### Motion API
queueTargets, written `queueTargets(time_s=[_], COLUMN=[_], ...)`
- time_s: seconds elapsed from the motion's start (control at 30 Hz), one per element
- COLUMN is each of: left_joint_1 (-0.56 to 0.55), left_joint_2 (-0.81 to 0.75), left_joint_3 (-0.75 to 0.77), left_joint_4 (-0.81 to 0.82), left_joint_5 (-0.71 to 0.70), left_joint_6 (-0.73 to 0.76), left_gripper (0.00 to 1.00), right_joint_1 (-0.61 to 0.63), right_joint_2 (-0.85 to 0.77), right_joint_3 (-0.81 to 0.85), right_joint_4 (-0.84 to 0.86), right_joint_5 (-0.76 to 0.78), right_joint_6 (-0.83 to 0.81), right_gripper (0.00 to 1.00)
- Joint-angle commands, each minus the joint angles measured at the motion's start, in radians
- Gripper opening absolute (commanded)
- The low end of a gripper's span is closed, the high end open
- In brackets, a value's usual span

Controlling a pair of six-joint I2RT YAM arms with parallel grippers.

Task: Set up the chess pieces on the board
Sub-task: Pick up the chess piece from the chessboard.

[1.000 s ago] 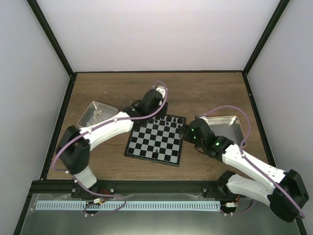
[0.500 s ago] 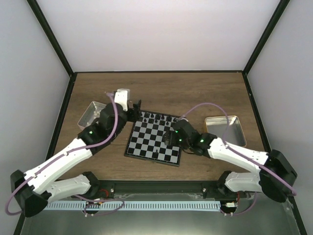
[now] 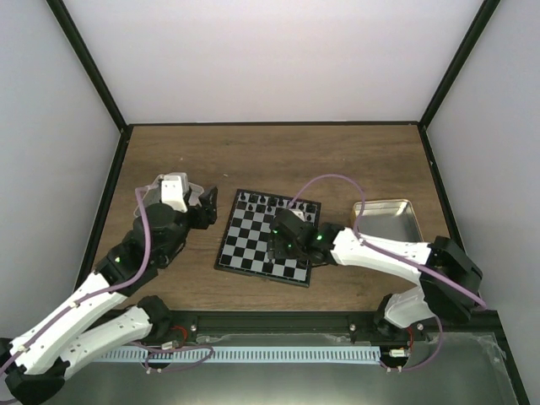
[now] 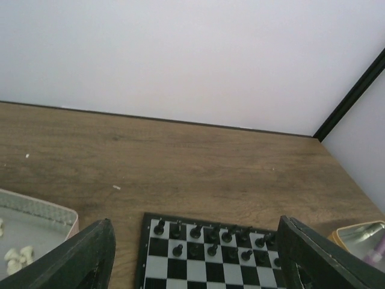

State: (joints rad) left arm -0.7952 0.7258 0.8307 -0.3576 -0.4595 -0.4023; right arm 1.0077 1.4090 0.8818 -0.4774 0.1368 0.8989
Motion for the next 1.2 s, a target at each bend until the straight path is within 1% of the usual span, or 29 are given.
queueTargets(time_s=[0.0, 0.2, 0.33, 0.53, 0.7, 0.8, 1.0, 1.13, 1.17], left_joint_1=[0.003, 0.003, 0.003, 0.003, 0.002, 0.003, 0.002, 0.003, 0.002], left_joint_2=[-0.062, -0.138, -0.178, -0.189, -0.183, -0.175, -0.153, -0.138, -0.134], left_joint_3=[-0.047, -0.087, -0.121, -0.136, -0.139, -0.144, -0.161, -0.170, -0.173], left_joint_4=[-0.079, -0.159, -0.176, -0.183, -0.173, -0.170, -0.155, -0.147, -0.143], left_joint_5=[0.021, 0.060, 0.051, 0.065, 0.073, 0.070, 0.090, 0.098, 0.099], left_joint_6=[-0.043, -0.080, -0.089, -0.104, -0.107, -0.118, -0.147, -0.154, -0.155], left_gripper=[0.75, 0.77, 0.79, 0.79, 0.79, 0.79, 0.79, 0.79, 0.79], right_joint_1=[0.035, 0.045, 0.052, 0.058, 0.071, 0.086, 0.134, 0.152, 0.152], right_joint_2=[0.048, 0.124, 0.127, 0.114, 0.132, 0.174, 0.271, 0.296, 0.301], right_joint_3=[0.080, 0.130, 0.126, 0.109, 0.118, 0.142, 0.209, 0.207, 0.206], right_joint_4=[-0.080, -0.123, -0.130, -0.127, -0.119, -0.125, -0.212, -0.217, -0.216], right_joint_5=[0.012, -0.002, 0.000, -0.012, -0.049, -0.058, -0.011, -0.002, 0.000], right_joint_6=[0.009, 0.020, 0.040, 0.060, 0.063, 0.060, 0.096, 0.112, 0.112], right_gripper=[0.76, 0.76, 0.76, 0.73, 0.69, 0.66, 0.50, 0.47, 0.44])
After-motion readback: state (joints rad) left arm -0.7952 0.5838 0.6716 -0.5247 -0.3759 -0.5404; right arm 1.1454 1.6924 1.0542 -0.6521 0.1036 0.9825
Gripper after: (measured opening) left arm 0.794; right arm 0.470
